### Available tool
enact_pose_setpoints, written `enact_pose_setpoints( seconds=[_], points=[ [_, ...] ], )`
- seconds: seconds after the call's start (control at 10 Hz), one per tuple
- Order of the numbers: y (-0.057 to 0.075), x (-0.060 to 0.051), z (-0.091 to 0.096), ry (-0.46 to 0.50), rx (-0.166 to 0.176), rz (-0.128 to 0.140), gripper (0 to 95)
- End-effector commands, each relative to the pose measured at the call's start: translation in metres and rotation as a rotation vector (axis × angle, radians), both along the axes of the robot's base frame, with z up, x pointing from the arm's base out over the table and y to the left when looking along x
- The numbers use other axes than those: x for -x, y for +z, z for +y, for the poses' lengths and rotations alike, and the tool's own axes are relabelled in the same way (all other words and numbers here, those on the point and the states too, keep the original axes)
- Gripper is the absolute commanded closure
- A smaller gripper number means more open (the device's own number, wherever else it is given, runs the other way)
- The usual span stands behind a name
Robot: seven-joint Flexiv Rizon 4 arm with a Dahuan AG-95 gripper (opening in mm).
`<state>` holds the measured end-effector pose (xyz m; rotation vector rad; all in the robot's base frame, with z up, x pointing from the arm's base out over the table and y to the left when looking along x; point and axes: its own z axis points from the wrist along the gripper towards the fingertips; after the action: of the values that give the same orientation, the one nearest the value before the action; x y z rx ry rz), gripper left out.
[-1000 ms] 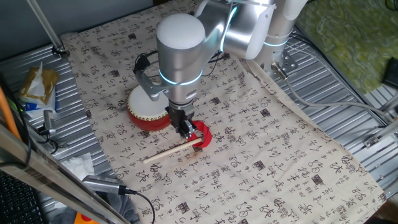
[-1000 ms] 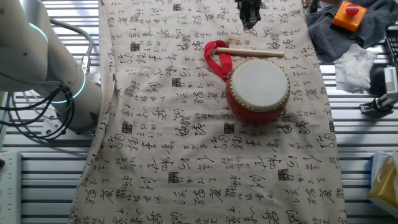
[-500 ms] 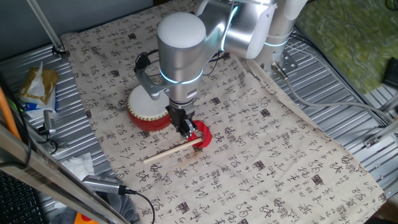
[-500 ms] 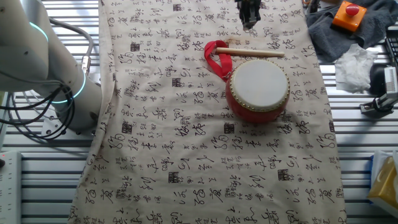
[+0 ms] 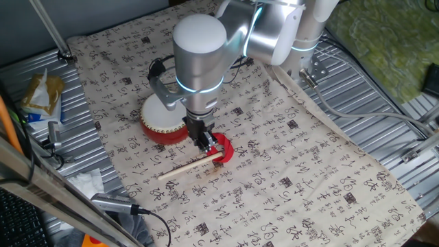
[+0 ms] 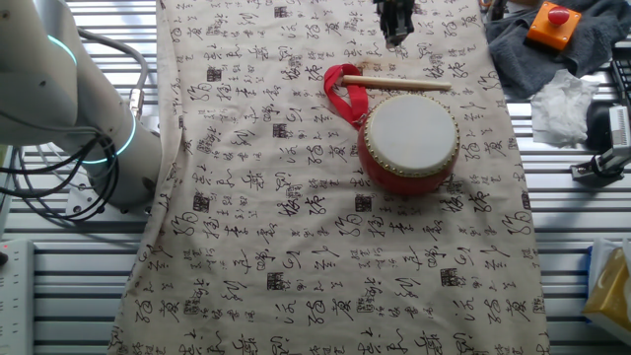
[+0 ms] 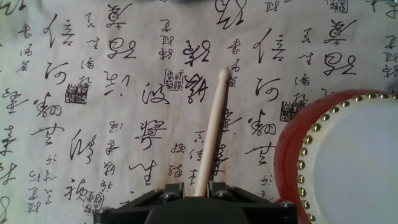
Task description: Play the drum
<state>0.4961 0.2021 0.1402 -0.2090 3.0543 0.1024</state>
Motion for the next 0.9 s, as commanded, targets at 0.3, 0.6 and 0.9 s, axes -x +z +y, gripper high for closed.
enact_pose_setpoints(
  seconds=[0.3, 0.6, 0.9],
  points=[
    [-0.028, -0.027, 0.005, 0.087, 0.038, -0.011, 57.0],
    [-0.021, -0.027, 0.006, 0.085, 0.047, -0.008, 76.0],
    [-0.016, -0.027, 0.006, 0.090, 0.047, -0.006, 76.0]
  ],
)
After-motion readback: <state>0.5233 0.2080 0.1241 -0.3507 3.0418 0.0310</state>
